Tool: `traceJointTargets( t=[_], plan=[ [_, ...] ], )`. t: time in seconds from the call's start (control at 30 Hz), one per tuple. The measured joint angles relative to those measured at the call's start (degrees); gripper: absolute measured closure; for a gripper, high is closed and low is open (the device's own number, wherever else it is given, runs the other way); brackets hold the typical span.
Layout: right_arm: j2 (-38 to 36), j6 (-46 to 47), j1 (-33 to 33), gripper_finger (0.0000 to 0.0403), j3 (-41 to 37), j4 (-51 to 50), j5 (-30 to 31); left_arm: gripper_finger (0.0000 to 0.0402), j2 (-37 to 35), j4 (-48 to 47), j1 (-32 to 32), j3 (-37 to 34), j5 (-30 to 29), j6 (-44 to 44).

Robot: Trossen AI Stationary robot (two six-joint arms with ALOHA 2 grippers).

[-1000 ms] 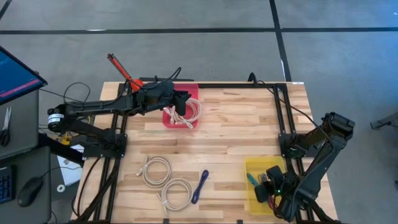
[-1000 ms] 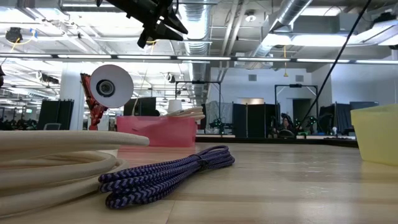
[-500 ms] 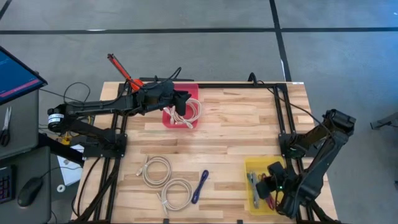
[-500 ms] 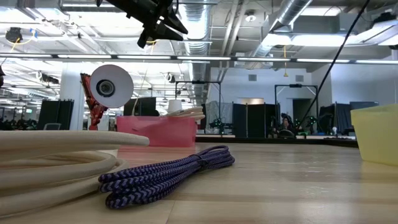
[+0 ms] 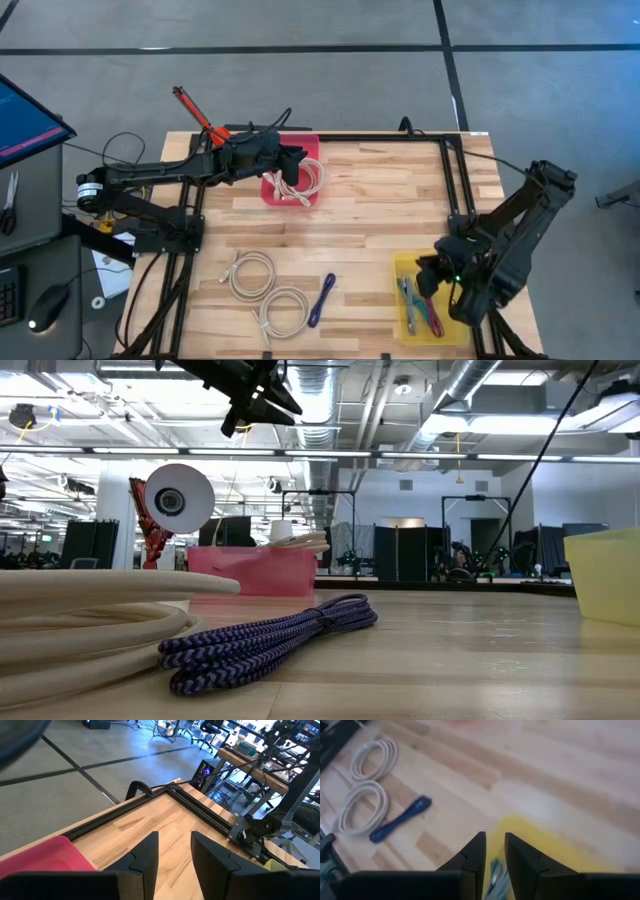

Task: Pick & Place USB Port
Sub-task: Put the HDMI cable into the red bin

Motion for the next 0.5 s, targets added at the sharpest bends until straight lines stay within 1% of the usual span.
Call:
traceJointTargets(
  t=[0.1,0.43,0.5],
  plan=[
    [-1.86,-7.89,-3.31,0.0339,0.00,0.04,1.68,0.0289,0.00,0.05,0.00,0.00,0.00,0.00],
    [-8.22,-31.24,-15.11,0.0339,0.00,0.23,2.17,0.0289,0.00,0.09,-1.69,0.00,0.09,0.00],
    [-9.26,-35.70,-17.41,0.0339,0.00,1.43,3.24,0.0289,0.00,0.09,-2.19,0.00,0.09,-0.02]
  ],
)
